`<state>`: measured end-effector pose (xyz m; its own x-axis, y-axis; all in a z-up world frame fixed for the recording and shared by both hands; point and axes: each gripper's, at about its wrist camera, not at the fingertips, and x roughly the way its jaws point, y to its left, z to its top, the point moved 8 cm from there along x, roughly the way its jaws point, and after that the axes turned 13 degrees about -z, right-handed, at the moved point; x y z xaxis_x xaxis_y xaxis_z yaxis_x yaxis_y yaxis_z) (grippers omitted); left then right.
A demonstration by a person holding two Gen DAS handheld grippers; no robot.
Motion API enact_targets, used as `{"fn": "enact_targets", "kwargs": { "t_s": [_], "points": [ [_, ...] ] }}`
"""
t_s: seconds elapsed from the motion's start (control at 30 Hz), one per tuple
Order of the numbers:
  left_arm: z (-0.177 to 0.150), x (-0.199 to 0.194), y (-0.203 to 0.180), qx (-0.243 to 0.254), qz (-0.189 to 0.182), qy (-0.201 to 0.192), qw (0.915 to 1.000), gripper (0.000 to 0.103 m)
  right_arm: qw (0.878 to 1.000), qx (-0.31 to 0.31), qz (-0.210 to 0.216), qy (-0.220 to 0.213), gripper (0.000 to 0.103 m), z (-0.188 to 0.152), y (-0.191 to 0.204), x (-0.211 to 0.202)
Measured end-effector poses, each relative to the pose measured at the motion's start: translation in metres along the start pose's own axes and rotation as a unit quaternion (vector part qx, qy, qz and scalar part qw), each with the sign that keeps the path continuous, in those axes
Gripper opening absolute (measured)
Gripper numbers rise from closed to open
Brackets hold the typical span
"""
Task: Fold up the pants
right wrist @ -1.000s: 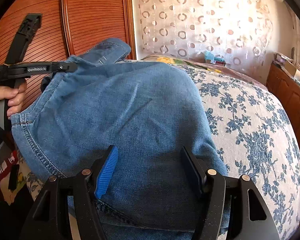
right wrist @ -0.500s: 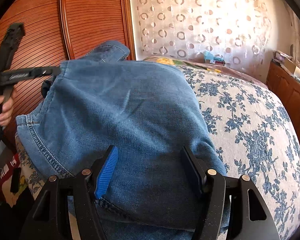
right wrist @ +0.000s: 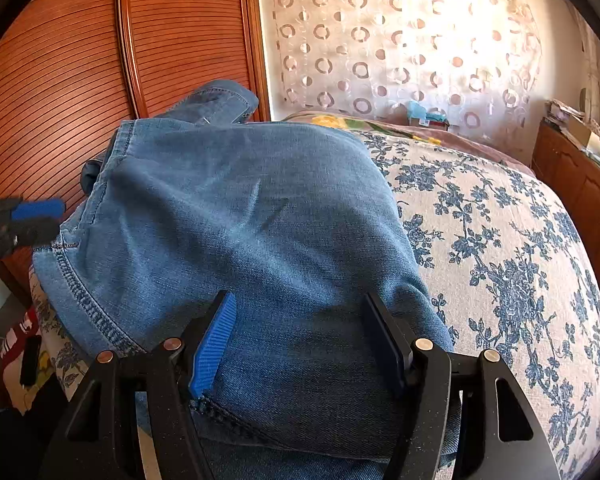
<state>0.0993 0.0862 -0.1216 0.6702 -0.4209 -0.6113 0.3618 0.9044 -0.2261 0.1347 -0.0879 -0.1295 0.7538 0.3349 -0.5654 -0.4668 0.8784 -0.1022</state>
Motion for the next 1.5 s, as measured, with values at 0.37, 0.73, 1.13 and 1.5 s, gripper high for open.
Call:
{"fn": "enact_targets", "kwargs": {
  "t_s": [0.37,0.73,1.13,1.5],
  "points": [
    [-0.034,-0.012,0.001,-0.021,0.006,0.015,0.9996,0.009,1.000,0.000,0.002,-0.001,0.067,0.000,0.001,0.000],
    [-0.029,-0.017,0.013,-0.035,0.024,0.002,0.9991,0.027,1.000,-0.014,0.005,-0.009,0.067,0.002,-0.001,-0.010],
    [0.012,-0.008,0.062,-0.047,0.060,-0.029,0.9967,0.080,1.000,-0.021,-0.014,-0.010,0.067,0.058,-0.038,0.001],
    [0.020,0.027,0.095,-0.070,0.061,0.001,0.9957,0.080,0.997,-0.006,0.034,0.076,0.067,0.080,-0.043,0.090]
  ]
}}
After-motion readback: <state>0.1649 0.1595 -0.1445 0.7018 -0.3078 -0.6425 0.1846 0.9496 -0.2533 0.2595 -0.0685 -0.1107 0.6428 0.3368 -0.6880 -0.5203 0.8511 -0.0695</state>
